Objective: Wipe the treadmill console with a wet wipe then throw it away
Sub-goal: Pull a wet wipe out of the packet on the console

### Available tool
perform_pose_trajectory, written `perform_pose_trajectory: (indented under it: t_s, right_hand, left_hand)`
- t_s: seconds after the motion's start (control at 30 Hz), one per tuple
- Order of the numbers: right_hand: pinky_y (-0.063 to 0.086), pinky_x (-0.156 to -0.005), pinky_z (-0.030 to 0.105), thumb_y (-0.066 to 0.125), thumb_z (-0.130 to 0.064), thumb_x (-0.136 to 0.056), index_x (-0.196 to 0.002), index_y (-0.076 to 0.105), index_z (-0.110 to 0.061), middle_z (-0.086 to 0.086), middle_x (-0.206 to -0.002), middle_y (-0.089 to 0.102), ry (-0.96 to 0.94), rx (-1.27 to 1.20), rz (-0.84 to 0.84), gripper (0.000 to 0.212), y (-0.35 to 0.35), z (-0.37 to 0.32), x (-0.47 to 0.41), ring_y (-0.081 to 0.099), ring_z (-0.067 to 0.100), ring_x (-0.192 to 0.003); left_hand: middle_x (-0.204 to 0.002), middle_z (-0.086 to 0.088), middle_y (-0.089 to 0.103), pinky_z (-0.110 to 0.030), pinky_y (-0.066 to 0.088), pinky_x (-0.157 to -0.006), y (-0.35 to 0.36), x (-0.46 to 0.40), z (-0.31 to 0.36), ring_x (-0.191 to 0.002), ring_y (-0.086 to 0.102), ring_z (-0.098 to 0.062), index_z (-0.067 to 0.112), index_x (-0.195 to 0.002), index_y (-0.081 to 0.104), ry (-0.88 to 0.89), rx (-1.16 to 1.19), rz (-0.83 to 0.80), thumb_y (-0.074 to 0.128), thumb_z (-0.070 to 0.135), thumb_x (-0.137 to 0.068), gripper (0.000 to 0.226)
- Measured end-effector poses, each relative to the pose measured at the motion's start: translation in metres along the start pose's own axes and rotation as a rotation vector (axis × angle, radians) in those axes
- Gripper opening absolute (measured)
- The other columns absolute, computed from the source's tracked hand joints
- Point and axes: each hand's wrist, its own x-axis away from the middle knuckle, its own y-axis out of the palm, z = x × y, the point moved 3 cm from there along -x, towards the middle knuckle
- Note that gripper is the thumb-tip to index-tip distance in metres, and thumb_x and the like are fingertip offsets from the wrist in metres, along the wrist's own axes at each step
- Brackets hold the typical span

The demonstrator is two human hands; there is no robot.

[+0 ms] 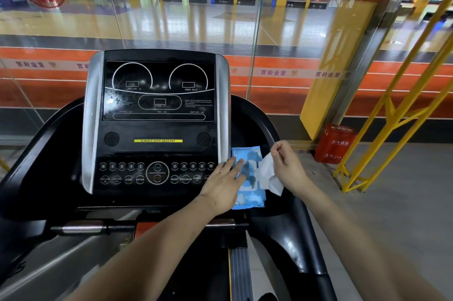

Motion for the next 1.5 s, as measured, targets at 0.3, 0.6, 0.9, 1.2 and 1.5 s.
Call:
perform_pose_trajectory:
  t_s: [0.3, 0.6, 0.9, 1.2, 1.5]
  right_hand:
    - [0.041, -0.057, 0.030, 0.052, -0.017, -0.105, -0.116, 0.059, -0.027, 0.001, -0.069, 0.062, 0.145, 0.193, -0.060, 0.017, 0.005, 0.051, 0.036, 0.055, 0.011, -0.059]
    - [0.054, -0.072, 0.042, 0.049, -0.019, -0.101, -0.137, 0.052, -0.014, 0.015, -0.101, 0.071, 0.226, 0.447, -0.139, 0.036, 0.009, 0.046, 0.040, 0.067, 0.035, -0.088]
    - [0.054, -0.072, 0.040, 0.046, -0.015, -0.096, -0.115, 0.061, -0.015, 0.010, -0.102, 0.071, 0.324, 0.487, -0.218, 0.024, 0.010, 0.040, 0.037, 0.062, 0.029, -0.084]
    - [0.044, -0.061, 0.029, 0.051, -0.019, -0.100, -0.132, 0.056, -0.014, 0.003, -0.097, 0.065, 0.443, 0.313, -0.177, 0.033, 0.005, 0.043, 0.033, 0.062, 0.019, -0.079]
    - [0.050, -0.077, 0.033, 0.049, -0.011, -0.099, -0.117, 0.065, -0.007, 0.006, -0.106, 0.066, 0.495, 0.165, -0.111, 0.024, -0.006, 0.036, 0.027, 0.060, 0.018, -0.086]
  left_hand:
    - [-0.168, -0.005, 0.029, -0.039, 0.016, -0.123, 0.013, 0.010, 0.015, -0.153, 0.020, -0.031, 0.016, -0.158, 0.027, 0.040, 0.078, -0.057, 0.054, 0.018, -0.096, 0.068]
    - [-0.167, -0.002, 0.026, -0.040, 0.022, -0.121, 0.018, 0.009, 0.023, -0.144, 0.026, -0.029, 0.014, -0.165, 0.006, -0.015, 0.075, -0.105, 0.048, 0.022, -0.098, 0.080]
    - [-0.166, -0.003, 0.024, -0.043, 0.024, -0.117, 0.020, 0.009, 0.028, -0.142, 0.028, -0.032, 0.013, -0.161, 0.025, -0.036, 0.065, -0.157, 0.050, 0.021, -0.096, 0.070]
    - [-0.172, 0.000, 0.010, -0.047, 0.023, -0.119, 0.017, 0.013, 0.025, -0.144, 0.023, -0.035, 0.014, -0.164, 0.014, -0.041, 0.023, -0.253, 0.050, 0.018, -0.096, 0.077]
    - [-0.174, 0.000, 0.006, -0.046, 0.021, -0.122, 0.011, 0.015, 0.023, -0.151, 0.016, -0.032, 0.015, -0.165, 0.013, -0.022, 0.021, -0.275, 0.047, 0.020, -0.099, 0.075]
